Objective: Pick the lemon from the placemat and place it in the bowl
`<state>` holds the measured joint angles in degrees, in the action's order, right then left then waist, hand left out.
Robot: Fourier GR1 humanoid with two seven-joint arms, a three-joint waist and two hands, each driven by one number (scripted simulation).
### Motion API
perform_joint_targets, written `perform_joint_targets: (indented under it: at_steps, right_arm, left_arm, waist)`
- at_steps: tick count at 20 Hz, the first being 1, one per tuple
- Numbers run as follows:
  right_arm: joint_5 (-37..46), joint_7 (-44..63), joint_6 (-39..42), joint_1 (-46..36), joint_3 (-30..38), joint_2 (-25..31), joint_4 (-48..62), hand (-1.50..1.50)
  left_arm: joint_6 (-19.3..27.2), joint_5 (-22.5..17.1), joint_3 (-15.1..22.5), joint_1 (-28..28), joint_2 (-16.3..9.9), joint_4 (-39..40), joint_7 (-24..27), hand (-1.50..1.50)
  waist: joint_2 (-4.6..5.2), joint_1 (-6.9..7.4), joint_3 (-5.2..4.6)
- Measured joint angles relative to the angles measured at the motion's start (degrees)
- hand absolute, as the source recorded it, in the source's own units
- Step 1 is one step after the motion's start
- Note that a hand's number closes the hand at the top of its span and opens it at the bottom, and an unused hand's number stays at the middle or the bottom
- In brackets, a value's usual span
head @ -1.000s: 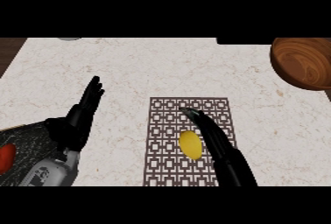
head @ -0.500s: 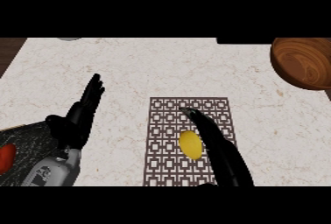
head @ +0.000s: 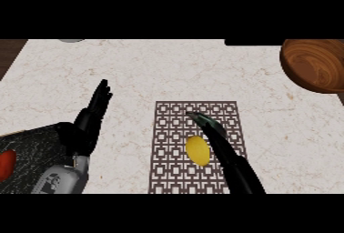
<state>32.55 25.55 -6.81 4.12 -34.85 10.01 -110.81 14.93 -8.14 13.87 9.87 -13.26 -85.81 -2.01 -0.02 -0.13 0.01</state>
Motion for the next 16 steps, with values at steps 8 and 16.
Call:
perform_joint_targets:
  at_steps: [8, 16]
  right_arm:
    - [-3.1, -3.3, 0.7, 1.1, 1.8, -3.0, 2.7, -1.5]
    - [-4.8, -9.4, -0.5, 0.3, 4.5, -6.2, 11.1, -1.5]
  left_arm:
    - [-2.6, 2.0, -2.7, -0.2, 1.4, -2.4, -2.6, 0.0]
    - [-4.8, 4.2, -4.6, -2.0, 3.1, -3.1, -2.3, 0.0]
  waist:
    - [0.0, 0.08, 0.0]
    - [0.01, 0.13, 0.0]
